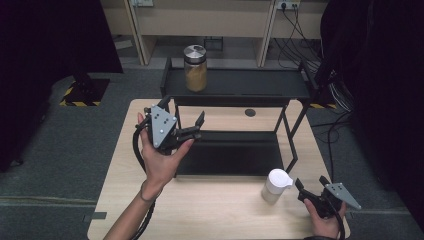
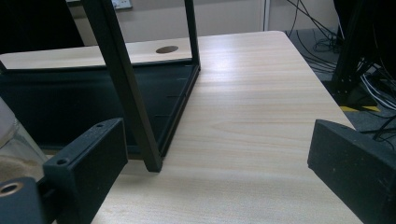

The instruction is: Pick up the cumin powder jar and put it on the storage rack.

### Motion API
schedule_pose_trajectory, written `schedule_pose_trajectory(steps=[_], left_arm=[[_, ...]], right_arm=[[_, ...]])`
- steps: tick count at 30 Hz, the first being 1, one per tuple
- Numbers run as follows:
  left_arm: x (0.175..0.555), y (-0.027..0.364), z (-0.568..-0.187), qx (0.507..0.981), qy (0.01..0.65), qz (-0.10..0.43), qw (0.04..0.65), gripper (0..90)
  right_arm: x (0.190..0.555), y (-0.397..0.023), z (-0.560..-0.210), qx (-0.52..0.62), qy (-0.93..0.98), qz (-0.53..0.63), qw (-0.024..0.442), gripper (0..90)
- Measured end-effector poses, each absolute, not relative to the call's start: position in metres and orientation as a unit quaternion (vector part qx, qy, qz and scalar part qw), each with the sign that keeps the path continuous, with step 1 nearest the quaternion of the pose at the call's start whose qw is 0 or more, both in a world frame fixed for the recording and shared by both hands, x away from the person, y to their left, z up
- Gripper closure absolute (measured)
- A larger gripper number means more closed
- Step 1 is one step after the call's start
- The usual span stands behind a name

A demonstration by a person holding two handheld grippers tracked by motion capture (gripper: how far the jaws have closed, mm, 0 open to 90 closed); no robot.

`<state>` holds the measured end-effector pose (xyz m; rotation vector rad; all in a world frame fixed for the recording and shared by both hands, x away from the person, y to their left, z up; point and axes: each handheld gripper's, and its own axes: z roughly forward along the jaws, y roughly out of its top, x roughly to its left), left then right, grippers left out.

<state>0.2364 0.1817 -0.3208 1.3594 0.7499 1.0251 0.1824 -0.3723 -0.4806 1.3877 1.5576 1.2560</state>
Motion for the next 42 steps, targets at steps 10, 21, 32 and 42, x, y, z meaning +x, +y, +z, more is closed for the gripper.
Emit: schedule_pose_trajectory(steps=[10,21,32,42], left_arm=[[0.227,0.184,-0.342,0.581,0.313,0.445,0.606,1.1],[0.225,0.185,-0.357,0.581,0.322,0.435,0.608,1.1],[0.222,0.184,-0.374,0.586,0.326,0.428,0.605,1.2],[0.221,0.188,-0.386,0.591,0.331,0.424,0.6,1.1]], right_arm=[[0.182,-0.372,-0.481,0.534,0.6,0.484,0.347,5.1],[0.182,-0.372,-0.481,0.534,0.601,0.483,0.347,5.1],[0.182,-0.371,-0.481,0.533,0.6,0.483,0.349,5.1],[0.182,-0.371,-0.481,0.533,0.601,0.482,0.349,5.1]])
